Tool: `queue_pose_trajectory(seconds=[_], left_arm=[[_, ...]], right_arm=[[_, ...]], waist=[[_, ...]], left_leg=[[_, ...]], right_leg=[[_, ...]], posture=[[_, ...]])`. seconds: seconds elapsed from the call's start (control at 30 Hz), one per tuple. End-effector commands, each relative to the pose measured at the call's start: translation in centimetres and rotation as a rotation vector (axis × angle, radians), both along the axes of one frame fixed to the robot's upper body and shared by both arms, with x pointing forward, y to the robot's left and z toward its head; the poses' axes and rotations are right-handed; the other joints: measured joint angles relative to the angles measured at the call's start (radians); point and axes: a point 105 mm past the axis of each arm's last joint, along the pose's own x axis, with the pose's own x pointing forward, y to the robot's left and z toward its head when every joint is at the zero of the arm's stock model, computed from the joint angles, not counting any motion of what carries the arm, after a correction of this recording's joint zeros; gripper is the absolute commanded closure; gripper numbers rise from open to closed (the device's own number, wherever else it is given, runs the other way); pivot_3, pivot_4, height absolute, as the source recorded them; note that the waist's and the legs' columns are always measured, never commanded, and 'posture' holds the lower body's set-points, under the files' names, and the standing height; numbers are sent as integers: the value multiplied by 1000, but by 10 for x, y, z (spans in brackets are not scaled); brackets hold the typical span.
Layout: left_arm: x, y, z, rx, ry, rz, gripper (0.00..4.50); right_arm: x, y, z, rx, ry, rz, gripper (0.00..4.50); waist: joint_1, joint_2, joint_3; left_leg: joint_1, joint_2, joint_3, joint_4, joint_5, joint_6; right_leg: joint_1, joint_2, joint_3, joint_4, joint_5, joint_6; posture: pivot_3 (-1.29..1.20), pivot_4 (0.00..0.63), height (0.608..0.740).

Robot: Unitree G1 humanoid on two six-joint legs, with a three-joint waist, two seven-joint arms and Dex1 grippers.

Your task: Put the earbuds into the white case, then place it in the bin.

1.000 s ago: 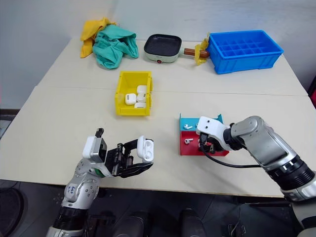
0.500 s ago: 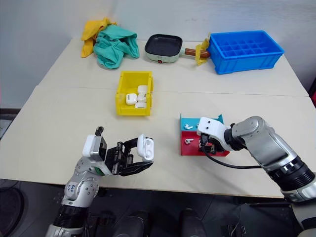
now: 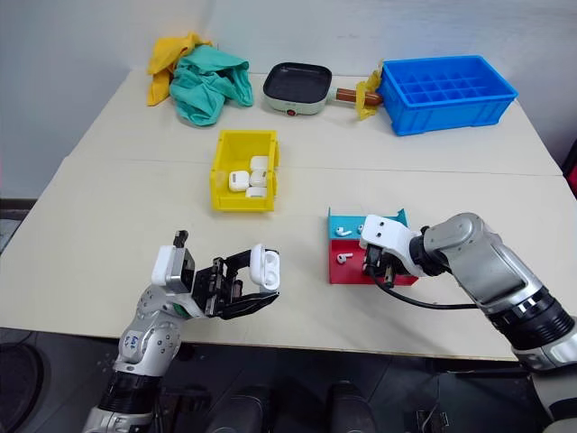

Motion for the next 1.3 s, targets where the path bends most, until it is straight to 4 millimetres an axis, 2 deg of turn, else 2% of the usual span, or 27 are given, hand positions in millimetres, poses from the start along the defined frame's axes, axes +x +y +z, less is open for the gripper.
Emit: queue_pose_trajectory(seconds=[0.03,0.07,0.17,0.23,0.33,0.47,0.6,0.8,1.3], left_arm=[[-5,-4,18,-68,-34,-52,1704],[-6,-6,20,-74,-29,-73,1704],[-7,-12,28,-101,-13,-126,1704],[-7,-16,33,-108,-17,-159,1704],[-6,-18,43,-152,-4,-215,1704],[-3,-24,51,-163,-1,-268,1704],[-2,-31,60,-192,3,-306,1704],[-6,-37,65,-201,1,-362,1704],[-16,-42,73,-216,-28,-368,1704]], right_arm=[[-10,14,30,217,-43,82,4055],[-17,25,47,352,-86,167,4055],[-36,21,80,616,-183,245,4055],[-52,20,113,886,-304,311,4055],[-71,26,126,1031,-317,308,4055],[-91,56,140,1228,-366,375,4055],[-102,73,146,1298,-415,441,4055],[-104,86,142,1299,-436,482,4055],[-90,91,126,1256,-465,473,4055]], waist=[[2,0,0],[2,0,0],[4,0,0],[3,-1,0],[2,-1,0],[-9,-1,0],[-11,-1,0],[-8,-1,0],[-9,-1,0]], left_leg=[[0,0,0,0,0,0],[0,0,0,0,0,0],[0,0,-1,-1,0,0],[0,0,-1,0,0,0],[0,0,-1,0,0,0],[1,1,-1,0,0,-1],[2,0,-1,0,1,-1],[2,0,-1,0,1,-1],[2,0,-1,0,1,-1]], right_leg=[[0,0,0,0,0,0],[0,0,-1,0,0,0],[0,0,-1,0,0,0],[1,0,-2,0,0,1],[1,0,-1,0,0,1],[1,1,-1,1,0,1],[1,1,-1,4,0,1],[1,0,-1,4,0,1],[1,1,0,4,0,1]], posture=[[0,150,740],[0,150,740],[0,150,740],[0,150,740],[0,150,740],[0,150,740],[0,150,740],[0,150,740],[0,150,740]])
